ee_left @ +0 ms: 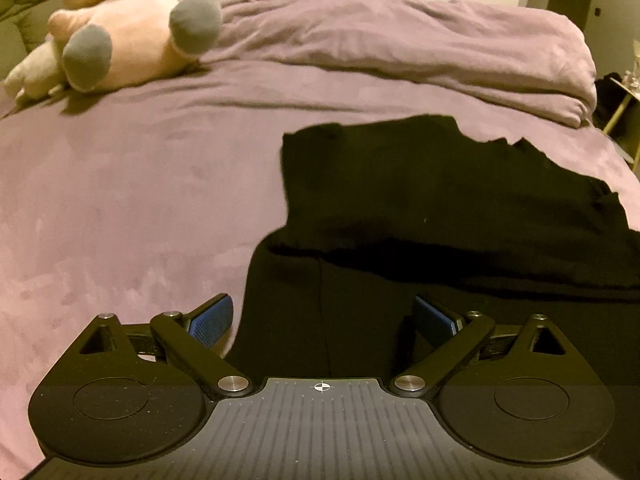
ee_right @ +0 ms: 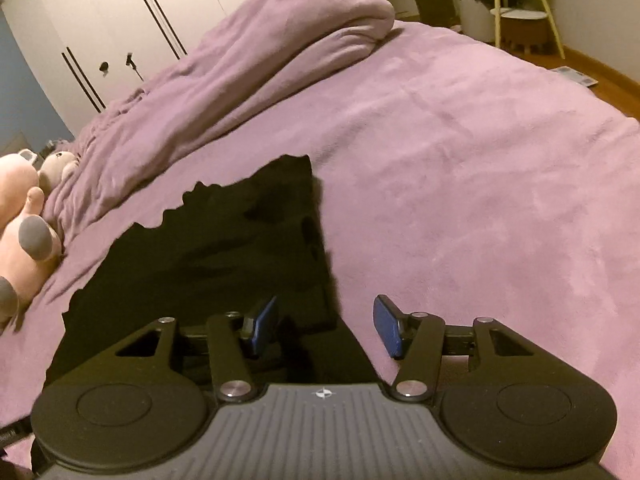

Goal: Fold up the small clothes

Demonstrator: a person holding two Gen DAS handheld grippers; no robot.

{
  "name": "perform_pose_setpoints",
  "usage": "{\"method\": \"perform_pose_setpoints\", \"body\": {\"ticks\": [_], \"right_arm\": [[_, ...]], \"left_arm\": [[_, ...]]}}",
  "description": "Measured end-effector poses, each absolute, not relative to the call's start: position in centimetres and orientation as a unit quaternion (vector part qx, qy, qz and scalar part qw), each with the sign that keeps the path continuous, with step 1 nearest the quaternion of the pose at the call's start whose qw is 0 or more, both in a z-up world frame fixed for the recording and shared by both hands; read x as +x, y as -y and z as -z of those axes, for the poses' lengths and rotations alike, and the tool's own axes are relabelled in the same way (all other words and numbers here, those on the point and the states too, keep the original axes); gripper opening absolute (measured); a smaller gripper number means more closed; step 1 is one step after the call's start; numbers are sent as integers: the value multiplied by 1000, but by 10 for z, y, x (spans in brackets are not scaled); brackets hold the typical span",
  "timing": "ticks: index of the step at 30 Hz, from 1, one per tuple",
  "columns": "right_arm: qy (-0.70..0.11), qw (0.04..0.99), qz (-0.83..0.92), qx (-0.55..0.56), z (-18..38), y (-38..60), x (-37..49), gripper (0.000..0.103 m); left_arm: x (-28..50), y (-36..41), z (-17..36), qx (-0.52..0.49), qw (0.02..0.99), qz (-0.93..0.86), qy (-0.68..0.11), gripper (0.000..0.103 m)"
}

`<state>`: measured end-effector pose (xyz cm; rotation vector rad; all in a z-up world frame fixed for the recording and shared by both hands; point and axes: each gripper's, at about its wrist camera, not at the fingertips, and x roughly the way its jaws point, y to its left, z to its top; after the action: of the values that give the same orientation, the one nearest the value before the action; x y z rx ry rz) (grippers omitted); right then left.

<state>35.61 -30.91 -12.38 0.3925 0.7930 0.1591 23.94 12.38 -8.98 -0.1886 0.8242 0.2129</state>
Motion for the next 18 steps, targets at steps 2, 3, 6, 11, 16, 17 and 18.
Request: {"method": "perform_pose_setpoints", "body": {"ticks": [2,3,6,11,16,17,18], "right_arm": [[-381,901,-87,186,126,306,364,54],[-381,902,-87,184,127,304,368,54],[-385,902,-88,173,131,299,379,37],[-360,919,-96,131,119,292,373,10],[-336,920,-128,155,100,288,369,6],[-333,916,-140,174,95,289,369,6],[-330,912,-149,193,90,288,370,6]], "left_arm": [[239,-123,93,-93,904,-101,-404,99],[240,-122,94,-92,904,-100,-406,99],[239,-118,95,-82,905,-99,-405,99],[236,-114,93,-76,908,-94,-401,99],[226,-101,81,-75,924,-59,-370,99],[225,-98,80,-71,927,-52,-364,99],[223,-93,80,-64,930,-45,-358,99]]}}
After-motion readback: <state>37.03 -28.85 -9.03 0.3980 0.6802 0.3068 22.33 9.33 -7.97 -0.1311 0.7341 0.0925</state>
